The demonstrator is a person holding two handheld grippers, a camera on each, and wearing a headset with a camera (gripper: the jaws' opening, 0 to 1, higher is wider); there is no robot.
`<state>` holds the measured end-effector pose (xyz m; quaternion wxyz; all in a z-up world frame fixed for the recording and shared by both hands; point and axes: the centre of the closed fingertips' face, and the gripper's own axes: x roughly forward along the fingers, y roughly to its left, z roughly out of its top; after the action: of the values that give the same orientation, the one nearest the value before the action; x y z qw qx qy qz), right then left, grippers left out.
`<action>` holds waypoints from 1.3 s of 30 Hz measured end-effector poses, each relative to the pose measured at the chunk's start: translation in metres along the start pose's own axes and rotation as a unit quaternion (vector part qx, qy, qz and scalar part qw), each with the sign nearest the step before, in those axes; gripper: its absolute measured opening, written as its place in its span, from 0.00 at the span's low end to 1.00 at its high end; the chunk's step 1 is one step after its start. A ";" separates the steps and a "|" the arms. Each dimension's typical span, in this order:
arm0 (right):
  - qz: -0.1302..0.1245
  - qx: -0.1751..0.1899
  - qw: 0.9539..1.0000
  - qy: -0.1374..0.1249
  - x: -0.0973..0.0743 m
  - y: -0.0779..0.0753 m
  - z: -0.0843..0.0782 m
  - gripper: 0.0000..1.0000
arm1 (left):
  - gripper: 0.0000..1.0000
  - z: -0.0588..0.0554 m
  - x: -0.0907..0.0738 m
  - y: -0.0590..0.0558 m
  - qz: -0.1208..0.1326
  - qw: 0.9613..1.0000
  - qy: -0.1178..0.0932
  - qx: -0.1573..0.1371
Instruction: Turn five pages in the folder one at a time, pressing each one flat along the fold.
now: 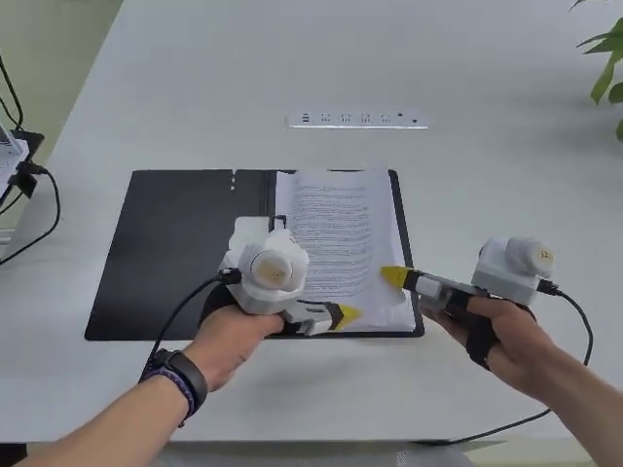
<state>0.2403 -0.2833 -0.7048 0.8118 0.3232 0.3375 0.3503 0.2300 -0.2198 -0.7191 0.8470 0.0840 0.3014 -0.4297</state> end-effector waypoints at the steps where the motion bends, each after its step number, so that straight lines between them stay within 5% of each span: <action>1: 0.000 -0.002 1.000 -0.001 0.001 0.002 0.001 0.00 | 0.74 0.000 -0.003 0.002 0.002 1.000 -0.001 0.000; 21: 0.040 -0.032 0.999 0.007 0.043 0.050 0.013 0.00 | 0.75 -0.007 -0.068 0.042 0.054 0.998 -0.035 -0.018; 39: 0.070 -0.055 0.995 0.040 0.101 0.099 0.003 0.00 | 0.77 -0.034 -0.126 0.076 0.096 0.994 -0.044 -0.037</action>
<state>0.2611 -0.1503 -0.6606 0.7874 0.2871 0.3265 0.4369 0.2180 -0.0738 -0.6817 0.8994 0.0624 0.2695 -0.3385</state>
